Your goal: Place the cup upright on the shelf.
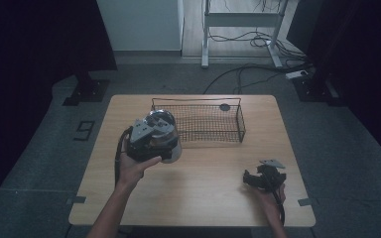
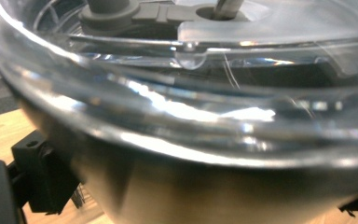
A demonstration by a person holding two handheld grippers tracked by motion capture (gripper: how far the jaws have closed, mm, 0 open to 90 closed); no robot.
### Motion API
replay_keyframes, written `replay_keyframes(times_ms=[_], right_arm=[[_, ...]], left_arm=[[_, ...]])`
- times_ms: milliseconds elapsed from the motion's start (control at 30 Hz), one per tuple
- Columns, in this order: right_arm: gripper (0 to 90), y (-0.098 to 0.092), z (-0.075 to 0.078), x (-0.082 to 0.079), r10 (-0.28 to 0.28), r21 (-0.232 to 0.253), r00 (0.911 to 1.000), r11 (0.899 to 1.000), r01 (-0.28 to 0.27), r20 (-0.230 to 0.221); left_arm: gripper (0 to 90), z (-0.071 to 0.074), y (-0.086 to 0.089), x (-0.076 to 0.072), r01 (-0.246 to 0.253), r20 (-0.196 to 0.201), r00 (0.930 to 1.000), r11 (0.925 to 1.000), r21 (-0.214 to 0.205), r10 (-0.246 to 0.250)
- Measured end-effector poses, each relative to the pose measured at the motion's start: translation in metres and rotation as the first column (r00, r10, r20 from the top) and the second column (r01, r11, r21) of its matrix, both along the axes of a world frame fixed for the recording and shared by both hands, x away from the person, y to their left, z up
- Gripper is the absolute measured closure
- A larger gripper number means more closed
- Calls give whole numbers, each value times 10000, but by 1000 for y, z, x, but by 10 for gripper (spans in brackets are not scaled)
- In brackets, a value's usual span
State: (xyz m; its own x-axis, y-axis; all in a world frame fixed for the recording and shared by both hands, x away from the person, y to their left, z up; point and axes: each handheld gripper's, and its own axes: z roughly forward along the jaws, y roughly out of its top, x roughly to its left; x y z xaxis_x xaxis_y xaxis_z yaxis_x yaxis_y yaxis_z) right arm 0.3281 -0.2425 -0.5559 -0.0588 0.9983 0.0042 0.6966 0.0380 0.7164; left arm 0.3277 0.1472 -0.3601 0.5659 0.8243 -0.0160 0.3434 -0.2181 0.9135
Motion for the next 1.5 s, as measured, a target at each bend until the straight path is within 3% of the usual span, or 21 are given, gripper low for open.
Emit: replay_keyframes(times_ms=[400, 667, 800, 1000, 1500], right_arm=[[14, 0, 0, 0, 2, -4, 10000, 10000, -2, 0], [14, 0, 0, 1, 16, -3, 10000, 10000, -16, 6], [14, 0, 0, 1, 20, -5, 10000, 10000, -20, 6], [14, 0, 0, 1, 22, -4, 10000, 10000, -22, 8], [14, 0, 0, 1, 7, 1, 10000, 10000, -7, 42]], left_arm=[[43, 15, -9, 23, -124, -34, 9999, 9999, -49, 124], [43, 17, -10, 46, -486, -47, 9988, 9988, 79, 486], [43, 18, -8, 58, -699, -122, 9975, 9975, -51, 699], [43, 14, -9, 75, -850, -392, 9957, 9959, -304, 837], [43, 2, -31, 125, -1136, -551, 9920, 9935, 71, 1138]])
